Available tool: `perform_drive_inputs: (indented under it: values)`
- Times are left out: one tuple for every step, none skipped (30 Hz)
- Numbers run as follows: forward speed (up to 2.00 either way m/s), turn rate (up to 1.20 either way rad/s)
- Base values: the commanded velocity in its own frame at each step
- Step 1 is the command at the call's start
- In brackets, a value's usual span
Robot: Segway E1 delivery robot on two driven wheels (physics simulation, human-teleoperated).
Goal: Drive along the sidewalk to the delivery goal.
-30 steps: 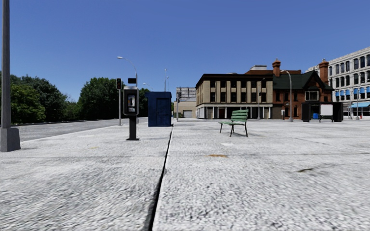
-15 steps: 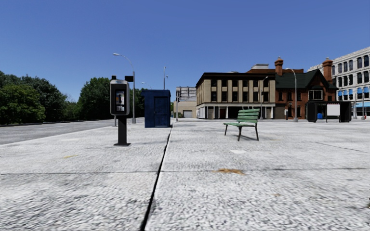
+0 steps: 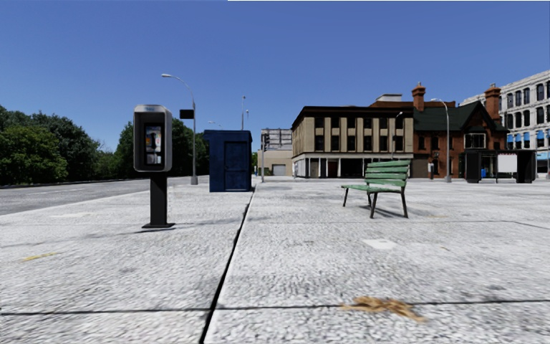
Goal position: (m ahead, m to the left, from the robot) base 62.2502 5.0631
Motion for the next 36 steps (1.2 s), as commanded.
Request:
perform_drive_inputs:
  values:
    - [2.0, 0.0]
    - [2.0, 0.0]
    - [2.0, 0.0]
    - [2.0, 0.0]
    - [2.0, 0.0]
    - [2.0, 0.0]
    - [2.0, 0.0]
    - [2.0, 0.0]
    - [2.0, 0.0]
    - [2.0, 0.0]
    - [2.0, 0.0]
    - [2.0, 0.0]
    - [2.0, 0.0]
    - [2.0, 0.0]
    - [2.0, 0.0]
    - [2.0, 0.0]
    - [2.0, 0.0]
    - [2.0, 0.0]
    - [2.0, 0.0]
    - [2.0, 0.0]
    - [2.0, 0.0]
    - [2.0, 0.0]
    - [2.0, 0.0]
    - [2.0, 0.0]
    - [2.0, 0.0]
    - [2.0, 0.0]
    - [2.0, 0.0]
    - [2.0, 0.0]
    - [2.0, 0.0]
    - [2.0, 0.0]
    - [2.0, 0.0]
    - [2.0, 0.0]
    - [2.0, 0.0]
    - [2.0, 0.0]
    - [2.0, 0.0]
    - [2.0, 0.0]
